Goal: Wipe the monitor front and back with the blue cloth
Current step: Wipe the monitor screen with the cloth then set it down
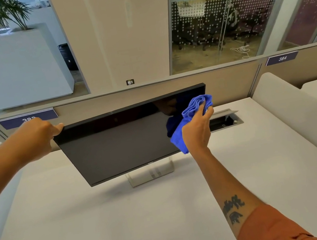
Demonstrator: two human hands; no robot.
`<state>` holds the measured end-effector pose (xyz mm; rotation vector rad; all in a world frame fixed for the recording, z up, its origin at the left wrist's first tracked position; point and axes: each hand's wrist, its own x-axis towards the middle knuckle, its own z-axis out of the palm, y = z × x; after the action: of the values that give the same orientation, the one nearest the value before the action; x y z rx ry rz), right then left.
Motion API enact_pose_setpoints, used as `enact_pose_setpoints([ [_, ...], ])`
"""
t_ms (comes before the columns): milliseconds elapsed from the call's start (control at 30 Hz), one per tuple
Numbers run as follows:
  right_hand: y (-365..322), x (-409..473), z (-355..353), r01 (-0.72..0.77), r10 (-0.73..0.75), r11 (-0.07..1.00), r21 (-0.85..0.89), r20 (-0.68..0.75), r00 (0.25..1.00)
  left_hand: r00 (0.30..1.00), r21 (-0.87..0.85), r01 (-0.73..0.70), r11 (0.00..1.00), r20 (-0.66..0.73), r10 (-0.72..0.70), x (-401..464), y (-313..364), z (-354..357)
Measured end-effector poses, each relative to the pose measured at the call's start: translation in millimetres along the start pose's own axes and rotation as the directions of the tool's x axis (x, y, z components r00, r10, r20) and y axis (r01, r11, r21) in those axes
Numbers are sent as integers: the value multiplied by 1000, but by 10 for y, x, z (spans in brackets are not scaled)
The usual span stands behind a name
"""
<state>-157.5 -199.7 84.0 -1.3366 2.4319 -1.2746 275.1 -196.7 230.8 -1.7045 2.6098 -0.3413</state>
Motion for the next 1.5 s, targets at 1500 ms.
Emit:
enact_pose_setpoints([
  [1500,972,-418,183,390,-114,842,-374,583,805,993,13,22,1000,116,-24,20,70,-125],
])
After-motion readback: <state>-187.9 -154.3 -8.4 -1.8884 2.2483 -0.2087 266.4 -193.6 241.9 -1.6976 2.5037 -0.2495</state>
